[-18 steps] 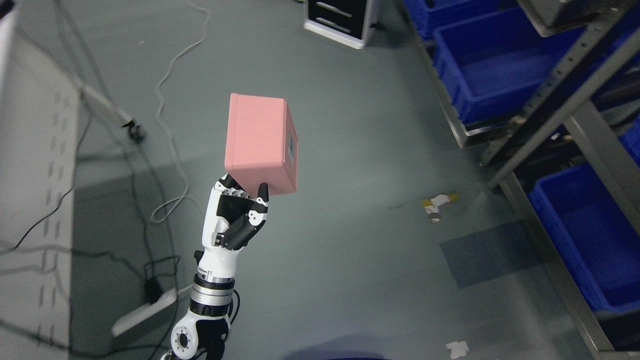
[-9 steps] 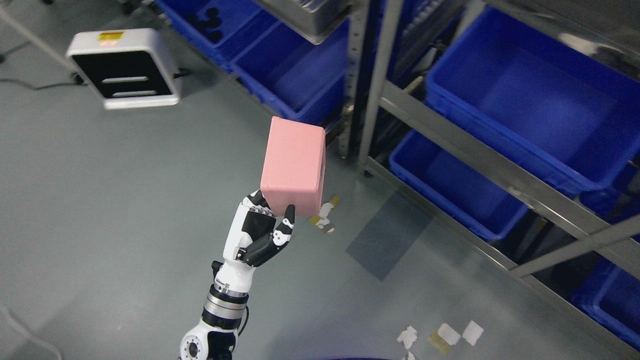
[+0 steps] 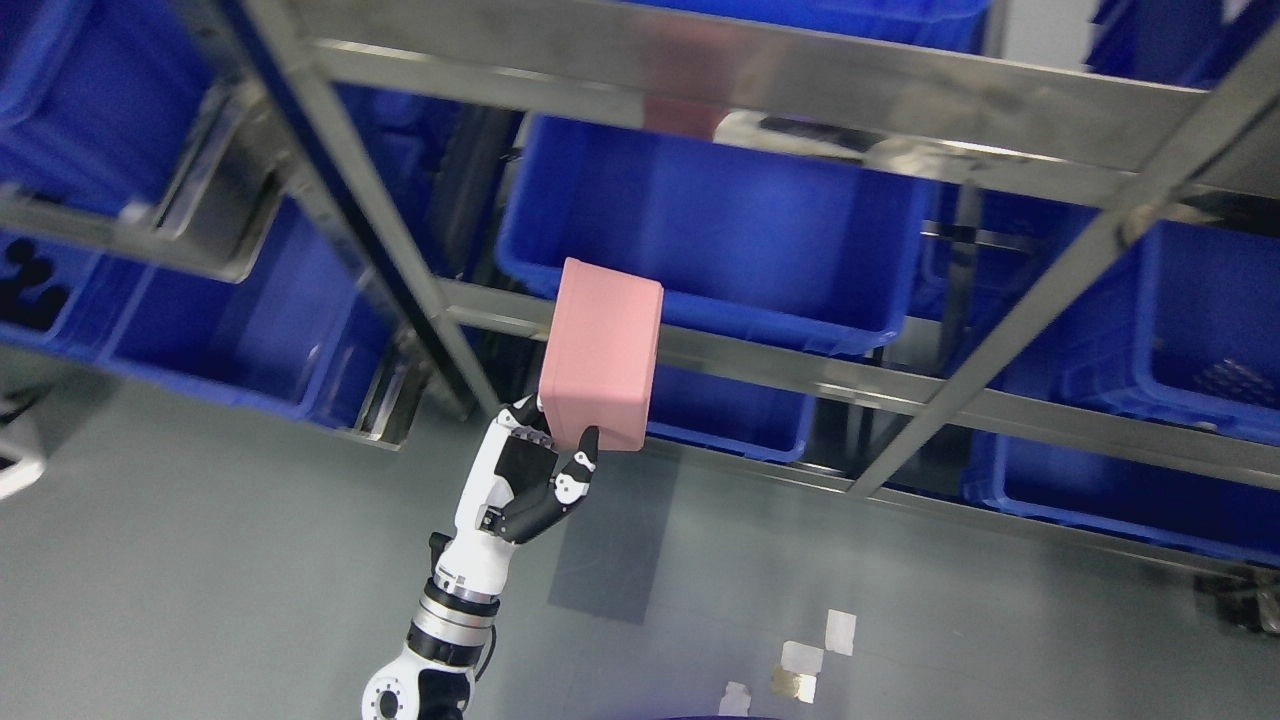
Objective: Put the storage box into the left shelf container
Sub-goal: 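Reach the left hand into the blue bin and lower the pink box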
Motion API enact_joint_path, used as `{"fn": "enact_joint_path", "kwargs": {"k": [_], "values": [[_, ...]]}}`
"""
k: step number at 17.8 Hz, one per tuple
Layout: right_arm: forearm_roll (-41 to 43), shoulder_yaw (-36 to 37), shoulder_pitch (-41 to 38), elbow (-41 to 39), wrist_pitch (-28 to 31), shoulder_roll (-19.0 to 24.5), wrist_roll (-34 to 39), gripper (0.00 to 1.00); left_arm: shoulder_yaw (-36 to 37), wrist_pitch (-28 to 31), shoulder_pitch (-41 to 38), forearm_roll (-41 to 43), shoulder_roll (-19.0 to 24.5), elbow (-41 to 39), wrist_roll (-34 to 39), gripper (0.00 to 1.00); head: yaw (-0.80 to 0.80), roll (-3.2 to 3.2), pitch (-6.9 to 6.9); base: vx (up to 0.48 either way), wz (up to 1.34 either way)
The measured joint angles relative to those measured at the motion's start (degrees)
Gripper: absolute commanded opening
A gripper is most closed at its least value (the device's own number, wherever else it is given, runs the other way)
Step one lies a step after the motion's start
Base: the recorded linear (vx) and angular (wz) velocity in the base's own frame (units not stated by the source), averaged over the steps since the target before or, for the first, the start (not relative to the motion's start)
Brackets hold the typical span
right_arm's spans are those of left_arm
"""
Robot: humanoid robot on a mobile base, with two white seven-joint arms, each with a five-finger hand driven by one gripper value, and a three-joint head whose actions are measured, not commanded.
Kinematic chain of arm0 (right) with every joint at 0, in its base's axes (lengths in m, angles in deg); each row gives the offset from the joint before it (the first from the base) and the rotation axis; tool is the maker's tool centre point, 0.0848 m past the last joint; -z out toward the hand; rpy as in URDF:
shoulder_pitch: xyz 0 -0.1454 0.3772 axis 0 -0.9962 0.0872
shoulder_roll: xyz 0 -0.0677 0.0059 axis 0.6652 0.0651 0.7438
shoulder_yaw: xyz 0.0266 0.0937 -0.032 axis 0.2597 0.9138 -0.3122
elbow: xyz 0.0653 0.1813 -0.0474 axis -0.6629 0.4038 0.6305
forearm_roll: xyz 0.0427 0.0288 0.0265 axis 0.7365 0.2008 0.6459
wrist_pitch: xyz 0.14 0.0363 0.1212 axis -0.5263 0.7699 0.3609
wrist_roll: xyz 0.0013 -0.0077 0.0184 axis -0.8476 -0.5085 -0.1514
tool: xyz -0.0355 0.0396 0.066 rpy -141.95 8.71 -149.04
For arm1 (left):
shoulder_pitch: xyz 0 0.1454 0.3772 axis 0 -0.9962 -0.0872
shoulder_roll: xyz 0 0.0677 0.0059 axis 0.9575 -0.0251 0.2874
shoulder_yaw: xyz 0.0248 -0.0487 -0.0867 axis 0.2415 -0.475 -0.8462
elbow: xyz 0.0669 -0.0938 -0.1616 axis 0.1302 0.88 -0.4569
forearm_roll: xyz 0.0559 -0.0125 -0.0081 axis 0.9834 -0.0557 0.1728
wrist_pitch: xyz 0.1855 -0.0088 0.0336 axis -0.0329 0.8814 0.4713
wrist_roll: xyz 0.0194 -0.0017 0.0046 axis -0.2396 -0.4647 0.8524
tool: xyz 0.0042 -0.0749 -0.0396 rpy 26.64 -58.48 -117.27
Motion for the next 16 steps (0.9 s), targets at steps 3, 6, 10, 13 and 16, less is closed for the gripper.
{"fn": "enact_joint_path", "kwargs": {"k": [3,6,10,13,16], "values": [[0.00,0.00,0.00,0.00,0.08,0.00,0.14,1.00,-1.41,5.46,2.10,1.36,0.35,0.63,-0.03,0.03,0.00,0.00,0.00,0.171,-0.50],[0.00,0.00,0.01,0.00,0.15,0.00,0.30,1.00,-2.54,11.67,5.57,2.81,1.36,1.55,-0.06,0.04,0.00,0.00,0.00,0.124,-0.36],[0.00,0.00,0.01,0.00,0.14,0.00,0.19,1.00,-3.83,14.96,12.33,8.57,2.36,4.65,-0.07,0.04,0.00,0.00,-0.01,0.089,-0.23],[0.00,0.00,0.01,0.00,0.10,0.00,-0.05,1.00,-4.50,16.00,18.20,15.98,2.92,8.46,-1.05,0.04,0.00,0.00,0.00,0.041,-0.11],[0.00,0.00,0.01,0.00,0.07,0.00,-0.07,1.00,-4.97,16.55,24.05,24.80,3.32,12.62,-1.91,0.07,0.00,0.00,-0.01,0.019,-0.04]]}}
